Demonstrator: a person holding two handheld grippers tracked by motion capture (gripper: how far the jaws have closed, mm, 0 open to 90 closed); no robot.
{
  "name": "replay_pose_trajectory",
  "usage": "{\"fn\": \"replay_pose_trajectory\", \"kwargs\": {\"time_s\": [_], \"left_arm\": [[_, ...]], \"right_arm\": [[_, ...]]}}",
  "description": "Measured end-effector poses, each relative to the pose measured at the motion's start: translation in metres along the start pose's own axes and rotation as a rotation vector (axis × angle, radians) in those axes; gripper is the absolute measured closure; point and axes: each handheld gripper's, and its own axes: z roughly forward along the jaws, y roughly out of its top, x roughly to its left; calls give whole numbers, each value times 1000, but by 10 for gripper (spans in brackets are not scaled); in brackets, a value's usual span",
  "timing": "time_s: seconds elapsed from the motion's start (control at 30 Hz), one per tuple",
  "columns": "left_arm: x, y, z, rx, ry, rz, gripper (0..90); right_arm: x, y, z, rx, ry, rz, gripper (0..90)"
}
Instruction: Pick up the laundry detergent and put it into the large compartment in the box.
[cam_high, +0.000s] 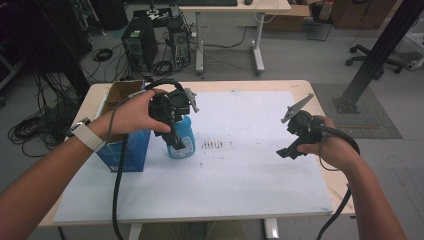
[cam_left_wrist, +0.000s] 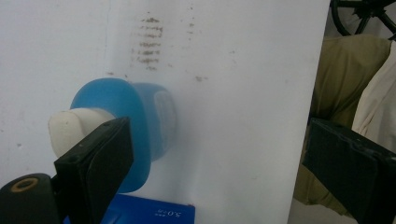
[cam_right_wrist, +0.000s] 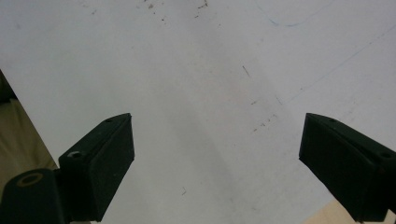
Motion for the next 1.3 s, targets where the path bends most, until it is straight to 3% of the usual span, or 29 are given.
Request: {"fn": "replay_pose_trajectory", "kwargs": {"time_s": [0.37,1.3], "left_arm": [[0,0,-3,-14,10,-12,74],[6,3,-31,-76,75,-29,76]], "right_arm": [[1,3,1,-1,1,-2,104],[1,-1,0,-3,1,4,104]]}}
